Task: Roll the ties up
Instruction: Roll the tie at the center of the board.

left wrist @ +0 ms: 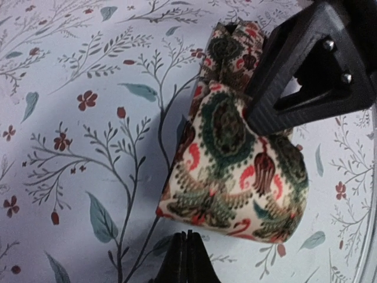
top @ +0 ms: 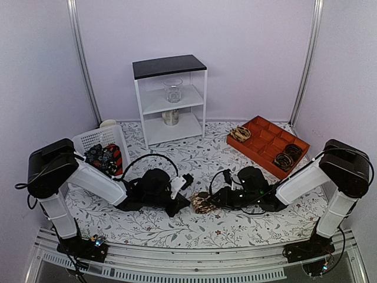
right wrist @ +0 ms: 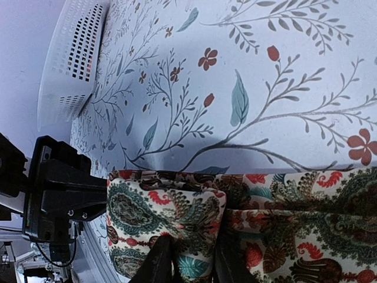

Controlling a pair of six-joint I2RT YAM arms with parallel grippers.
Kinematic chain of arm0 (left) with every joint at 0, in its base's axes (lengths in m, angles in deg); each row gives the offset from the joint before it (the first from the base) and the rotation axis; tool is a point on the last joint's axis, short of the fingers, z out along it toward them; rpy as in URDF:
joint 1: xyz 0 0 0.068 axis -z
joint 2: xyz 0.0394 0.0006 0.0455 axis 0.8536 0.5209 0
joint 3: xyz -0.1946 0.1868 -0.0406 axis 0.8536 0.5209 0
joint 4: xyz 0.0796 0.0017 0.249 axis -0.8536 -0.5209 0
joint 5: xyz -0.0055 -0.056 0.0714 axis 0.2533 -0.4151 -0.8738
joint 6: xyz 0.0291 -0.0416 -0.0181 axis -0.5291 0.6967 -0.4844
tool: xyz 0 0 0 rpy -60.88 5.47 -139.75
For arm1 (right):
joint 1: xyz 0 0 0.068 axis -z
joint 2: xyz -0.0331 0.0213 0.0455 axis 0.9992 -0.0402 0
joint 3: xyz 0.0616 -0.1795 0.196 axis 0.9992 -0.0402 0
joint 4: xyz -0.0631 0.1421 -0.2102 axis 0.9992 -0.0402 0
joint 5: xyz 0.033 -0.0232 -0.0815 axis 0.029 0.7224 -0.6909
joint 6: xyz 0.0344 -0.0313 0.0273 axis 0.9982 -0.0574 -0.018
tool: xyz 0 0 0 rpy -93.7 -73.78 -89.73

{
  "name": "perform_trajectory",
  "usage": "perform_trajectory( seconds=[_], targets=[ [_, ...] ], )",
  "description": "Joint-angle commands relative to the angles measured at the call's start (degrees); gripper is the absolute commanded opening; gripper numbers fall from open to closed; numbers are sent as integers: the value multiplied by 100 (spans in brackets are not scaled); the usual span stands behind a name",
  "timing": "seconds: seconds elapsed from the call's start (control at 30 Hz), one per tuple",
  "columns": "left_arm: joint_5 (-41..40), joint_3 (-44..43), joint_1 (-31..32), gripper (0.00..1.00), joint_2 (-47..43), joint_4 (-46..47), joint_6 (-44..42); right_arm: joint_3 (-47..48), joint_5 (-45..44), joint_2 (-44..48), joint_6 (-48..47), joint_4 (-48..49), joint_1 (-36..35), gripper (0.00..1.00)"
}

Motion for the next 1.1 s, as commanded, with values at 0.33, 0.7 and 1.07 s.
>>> perform_trajectory(
  seconds=[0.33, 0.7, 1.07],
  targets=[
    [369, -593, 146, 0, 270, 82, -30, -135, -250, 755, -374, -700, 174, 37],
    [366, -690, 151, 0, 380, 76, -14, 314, -231, 1162, -614, -1450, 151, 51],
    [292, -744, 166, 0, 400, 19, -30, 743, -86, 345, -772, -1699, 47, 54]
  ],
)
